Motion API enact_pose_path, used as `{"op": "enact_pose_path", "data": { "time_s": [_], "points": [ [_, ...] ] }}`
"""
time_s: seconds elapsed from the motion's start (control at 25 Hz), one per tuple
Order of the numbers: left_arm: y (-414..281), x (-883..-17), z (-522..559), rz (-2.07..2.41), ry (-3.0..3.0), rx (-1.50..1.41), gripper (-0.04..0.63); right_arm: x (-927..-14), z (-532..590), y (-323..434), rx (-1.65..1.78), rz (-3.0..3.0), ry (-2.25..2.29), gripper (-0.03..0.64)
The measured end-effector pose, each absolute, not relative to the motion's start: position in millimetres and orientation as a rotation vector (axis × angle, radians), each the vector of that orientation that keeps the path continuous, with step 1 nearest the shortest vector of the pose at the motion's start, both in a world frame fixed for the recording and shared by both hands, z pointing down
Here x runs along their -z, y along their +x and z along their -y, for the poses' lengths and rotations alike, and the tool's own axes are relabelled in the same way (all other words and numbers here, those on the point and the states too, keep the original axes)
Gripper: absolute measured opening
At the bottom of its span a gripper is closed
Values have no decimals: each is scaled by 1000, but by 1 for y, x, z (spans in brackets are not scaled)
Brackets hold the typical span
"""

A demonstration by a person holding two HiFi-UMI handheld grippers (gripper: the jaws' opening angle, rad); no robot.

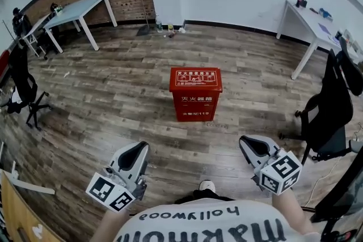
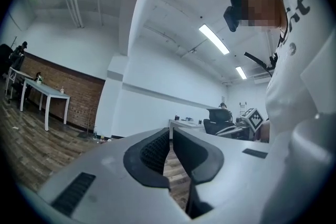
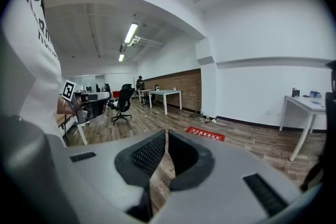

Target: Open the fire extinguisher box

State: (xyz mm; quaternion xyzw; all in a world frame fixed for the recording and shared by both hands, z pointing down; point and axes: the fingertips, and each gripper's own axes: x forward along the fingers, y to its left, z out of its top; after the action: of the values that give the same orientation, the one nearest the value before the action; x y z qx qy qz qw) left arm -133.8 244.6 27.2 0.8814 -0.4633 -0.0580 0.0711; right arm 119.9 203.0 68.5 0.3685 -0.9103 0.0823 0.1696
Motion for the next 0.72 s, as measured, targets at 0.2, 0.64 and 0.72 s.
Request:
{"op": "enact_pose_path", "data": {
  "time_s": [0.2, 0.64, 0.72],
  "points": [
    [-115, -33, -210, 1386, 2644, 157, 12, -76, -159, 127, -289, 2608, 967, 20],
    [-113, -48, -163, 1466, 2500, 245, 12, -103, -100, 136, -248, 2572, 813, 20],
    [-109, -55, -160, 1455, 2486, 210, 12, -108, -93, 136, -269, 2574, 810, 20]
  ]
}}
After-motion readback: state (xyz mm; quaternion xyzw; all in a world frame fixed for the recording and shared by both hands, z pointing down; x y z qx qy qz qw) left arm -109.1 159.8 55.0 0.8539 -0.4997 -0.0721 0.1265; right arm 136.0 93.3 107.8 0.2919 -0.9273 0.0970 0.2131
